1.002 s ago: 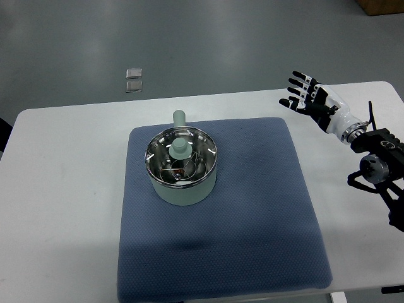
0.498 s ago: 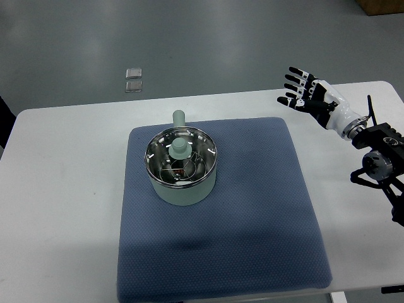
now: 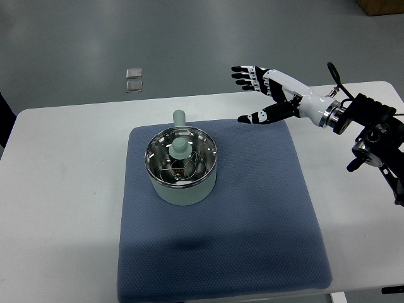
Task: Open lid and place right of pot
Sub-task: 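Reach the right hand over the saucepan toward the lid's green knob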
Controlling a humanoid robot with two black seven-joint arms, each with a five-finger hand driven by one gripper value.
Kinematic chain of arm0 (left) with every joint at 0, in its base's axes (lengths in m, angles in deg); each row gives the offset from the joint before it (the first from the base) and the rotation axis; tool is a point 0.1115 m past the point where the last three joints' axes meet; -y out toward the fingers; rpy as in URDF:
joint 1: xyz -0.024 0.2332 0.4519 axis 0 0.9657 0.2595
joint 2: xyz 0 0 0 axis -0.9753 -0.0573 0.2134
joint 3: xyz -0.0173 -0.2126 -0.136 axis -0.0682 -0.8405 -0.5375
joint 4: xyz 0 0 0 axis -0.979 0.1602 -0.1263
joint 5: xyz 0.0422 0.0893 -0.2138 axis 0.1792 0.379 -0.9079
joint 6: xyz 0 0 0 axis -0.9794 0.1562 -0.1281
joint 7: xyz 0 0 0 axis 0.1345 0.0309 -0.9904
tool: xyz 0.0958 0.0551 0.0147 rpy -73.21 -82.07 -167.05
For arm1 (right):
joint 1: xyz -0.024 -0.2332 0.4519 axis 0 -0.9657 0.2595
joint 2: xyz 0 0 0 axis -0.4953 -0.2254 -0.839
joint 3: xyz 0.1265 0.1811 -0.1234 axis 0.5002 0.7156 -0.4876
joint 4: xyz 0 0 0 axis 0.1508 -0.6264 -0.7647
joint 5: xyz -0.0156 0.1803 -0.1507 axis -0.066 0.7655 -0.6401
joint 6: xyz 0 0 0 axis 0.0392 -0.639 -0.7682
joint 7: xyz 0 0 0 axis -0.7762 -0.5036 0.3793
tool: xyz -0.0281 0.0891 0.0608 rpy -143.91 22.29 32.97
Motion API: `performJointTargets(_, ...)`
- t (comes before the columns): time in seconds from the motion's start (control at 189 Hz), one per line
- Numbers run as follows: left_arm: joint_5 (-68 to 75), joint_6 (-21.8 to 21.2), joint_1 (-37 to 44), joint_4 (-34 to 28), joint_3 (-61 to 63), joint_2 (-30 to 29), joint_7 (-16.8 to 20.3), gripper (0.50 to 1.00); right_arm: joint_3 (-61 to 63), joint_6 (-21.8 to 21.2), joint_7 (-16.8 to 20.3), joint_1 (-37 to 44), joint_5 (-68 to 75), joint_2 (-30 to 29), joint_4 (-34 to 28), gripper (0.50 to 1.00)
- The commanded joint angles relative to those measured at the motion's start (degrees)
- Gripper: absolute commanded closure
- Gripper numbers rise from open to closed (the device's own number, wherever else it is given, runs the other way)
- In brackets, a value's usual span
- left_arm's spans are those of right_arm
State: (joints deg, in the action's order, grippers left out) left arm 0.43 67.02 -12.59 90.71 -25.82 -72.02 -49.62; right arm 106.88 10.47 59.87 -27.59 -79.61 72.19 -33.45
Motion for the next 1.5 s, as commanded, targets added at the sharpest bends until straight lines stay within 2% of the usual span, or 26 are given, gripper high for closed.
performJointTargets(0.0,0.00,0.01,0.00,0.00,0.00,0.00,-0.01,0.500,-4.21,-1.60,-0.01,5.77,-2.68,1.03,-0.44,0.570)
performJointTargets(0.329,0.00,0.01,0.00,0.00,0.00,0.00,-0.01,0.500,-18.45,-1.42,0.08,18.25,-11.74,1.65,-0.26,0.570)
performJointTargets(0.742,0.00,0.01,0.00,0.00,0.00,0.00,-0.01,0.500,-28.39,-1.16,0.52,28.97,-17.28,-0.11,0.26,0.570)
performJointTargets(1.113,0.00,0.01,0.00,0.00,0.00,0.00,-0.01,0.500,-34.19,-1.33,0.52,33.72,-24.75,-4.94,1.49,0.593)
performJointTargets(1.177,0.00,0.01,0.00,0.00,0.00,0.00,-0.01,0.500,-34.28,-1.33,0.52,33.90,-24.84,-4.95,1.58,0.595)
performJointTargets(1.278,0.00,0.01,0.00,0.00,0.00,0.00,-0.01,0.500,-35.59,-1.77,0.52,35.30,-25.71,-5.21,1.85,0.626)
performJointTargets(1.495,0.00,0.01,0.00,0.00,0.00,0.00,-0.01,0.500,-37.53,-2.21,0.52,35.92,-28.00,-5.91,2.81,0.630)
